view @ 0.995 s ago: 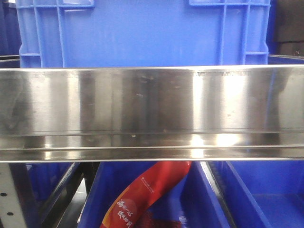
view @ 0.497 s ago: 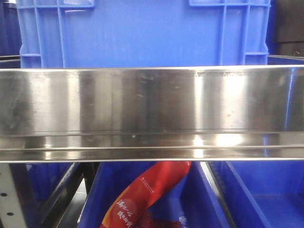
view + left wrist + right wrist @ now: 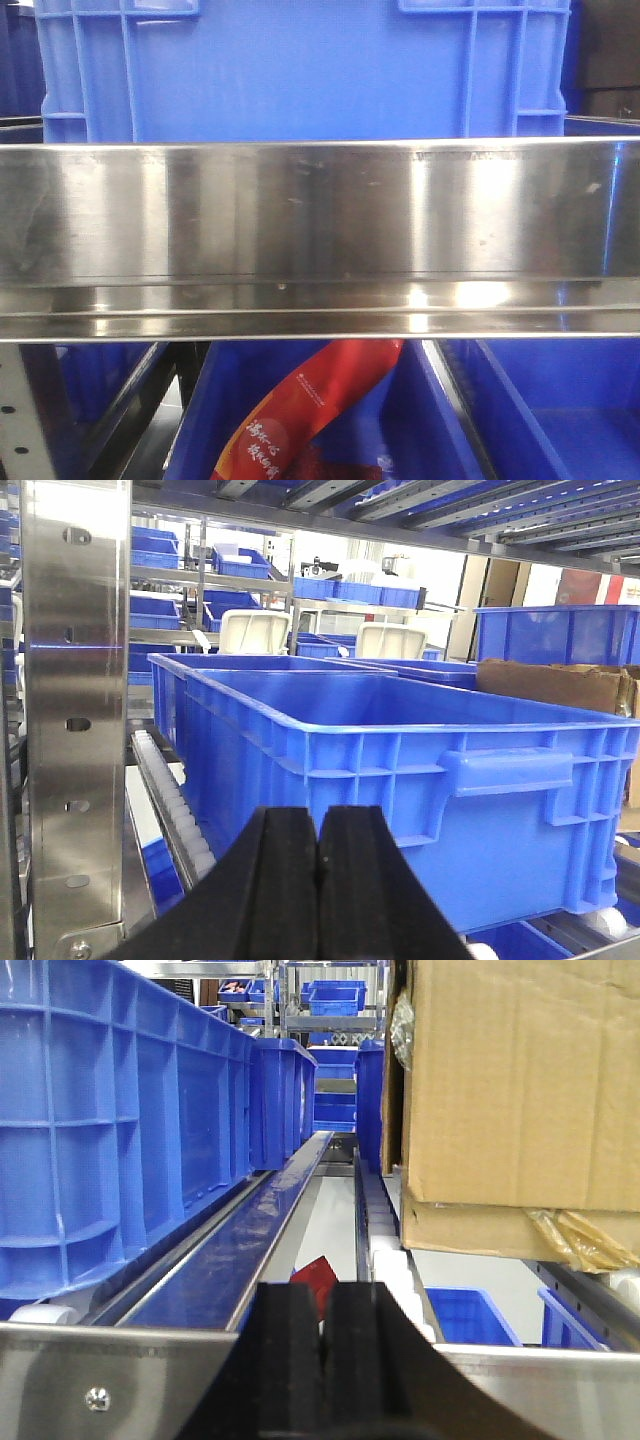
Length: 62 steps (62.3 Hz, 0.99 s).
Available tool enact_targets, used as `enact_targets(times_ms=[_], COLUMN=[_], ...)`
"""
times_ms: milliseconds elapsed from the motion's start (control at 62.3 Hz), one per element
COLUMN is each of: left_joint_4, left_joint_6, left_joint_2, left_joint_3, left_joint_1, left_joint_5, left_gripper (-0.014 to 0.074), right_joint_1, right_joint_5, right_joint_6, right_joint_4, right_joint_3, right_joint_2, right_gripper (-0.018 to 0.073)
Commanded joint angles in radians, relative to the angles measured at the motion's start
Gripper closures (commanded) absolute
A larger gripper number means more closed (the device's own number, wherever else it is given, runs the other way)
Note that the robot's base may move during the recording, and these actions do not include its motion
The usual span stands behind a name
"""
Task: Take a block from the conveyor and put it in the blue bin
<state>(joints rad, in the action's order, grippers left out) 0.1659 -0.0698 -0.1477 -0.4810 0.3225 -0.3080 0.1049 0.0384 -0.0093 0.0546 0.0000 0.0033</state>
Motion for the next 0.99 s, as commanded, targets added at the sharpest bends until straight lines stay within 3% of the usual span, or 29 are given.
enact_targets(times_ms=[0, 786, 882, 979], left_joint_4=[0.008, 0.008, -0.081, -0.102], left_joint_6=[0.003, 0.003, -0.012, -0.012], left_joint_2=[0.004, 0.004, 0.006, 0.027], left_joint_3=[0.002, 0.002, 0.002, 0.004], left_joint_1=[-0.002, -0.002, -0.002, -0.003], left_joint_5=[0.013, 0.013, 0.004, 0.019], left_gripper=[0.0708, 0.0708, 0.0708, 0.0708], right_joint_1=[-0.004, -0.004, -0.004, -0.004], right_joint_5=[-0.006, -0.008, -0.008, -0.008], right_joint_6=[-0.003, -0.003, -0.003, -0.003], right_joint_4=[-0.008, -0.008, -0.008, -0.008], right_joint_3=[0.0, 0.0, 0.0, 0.0], right_joint_2=[-0.003, -0.003, -0.003, -0.003], right_gripper=[0.0721, 0.0721, 0.0721, 0.0721])
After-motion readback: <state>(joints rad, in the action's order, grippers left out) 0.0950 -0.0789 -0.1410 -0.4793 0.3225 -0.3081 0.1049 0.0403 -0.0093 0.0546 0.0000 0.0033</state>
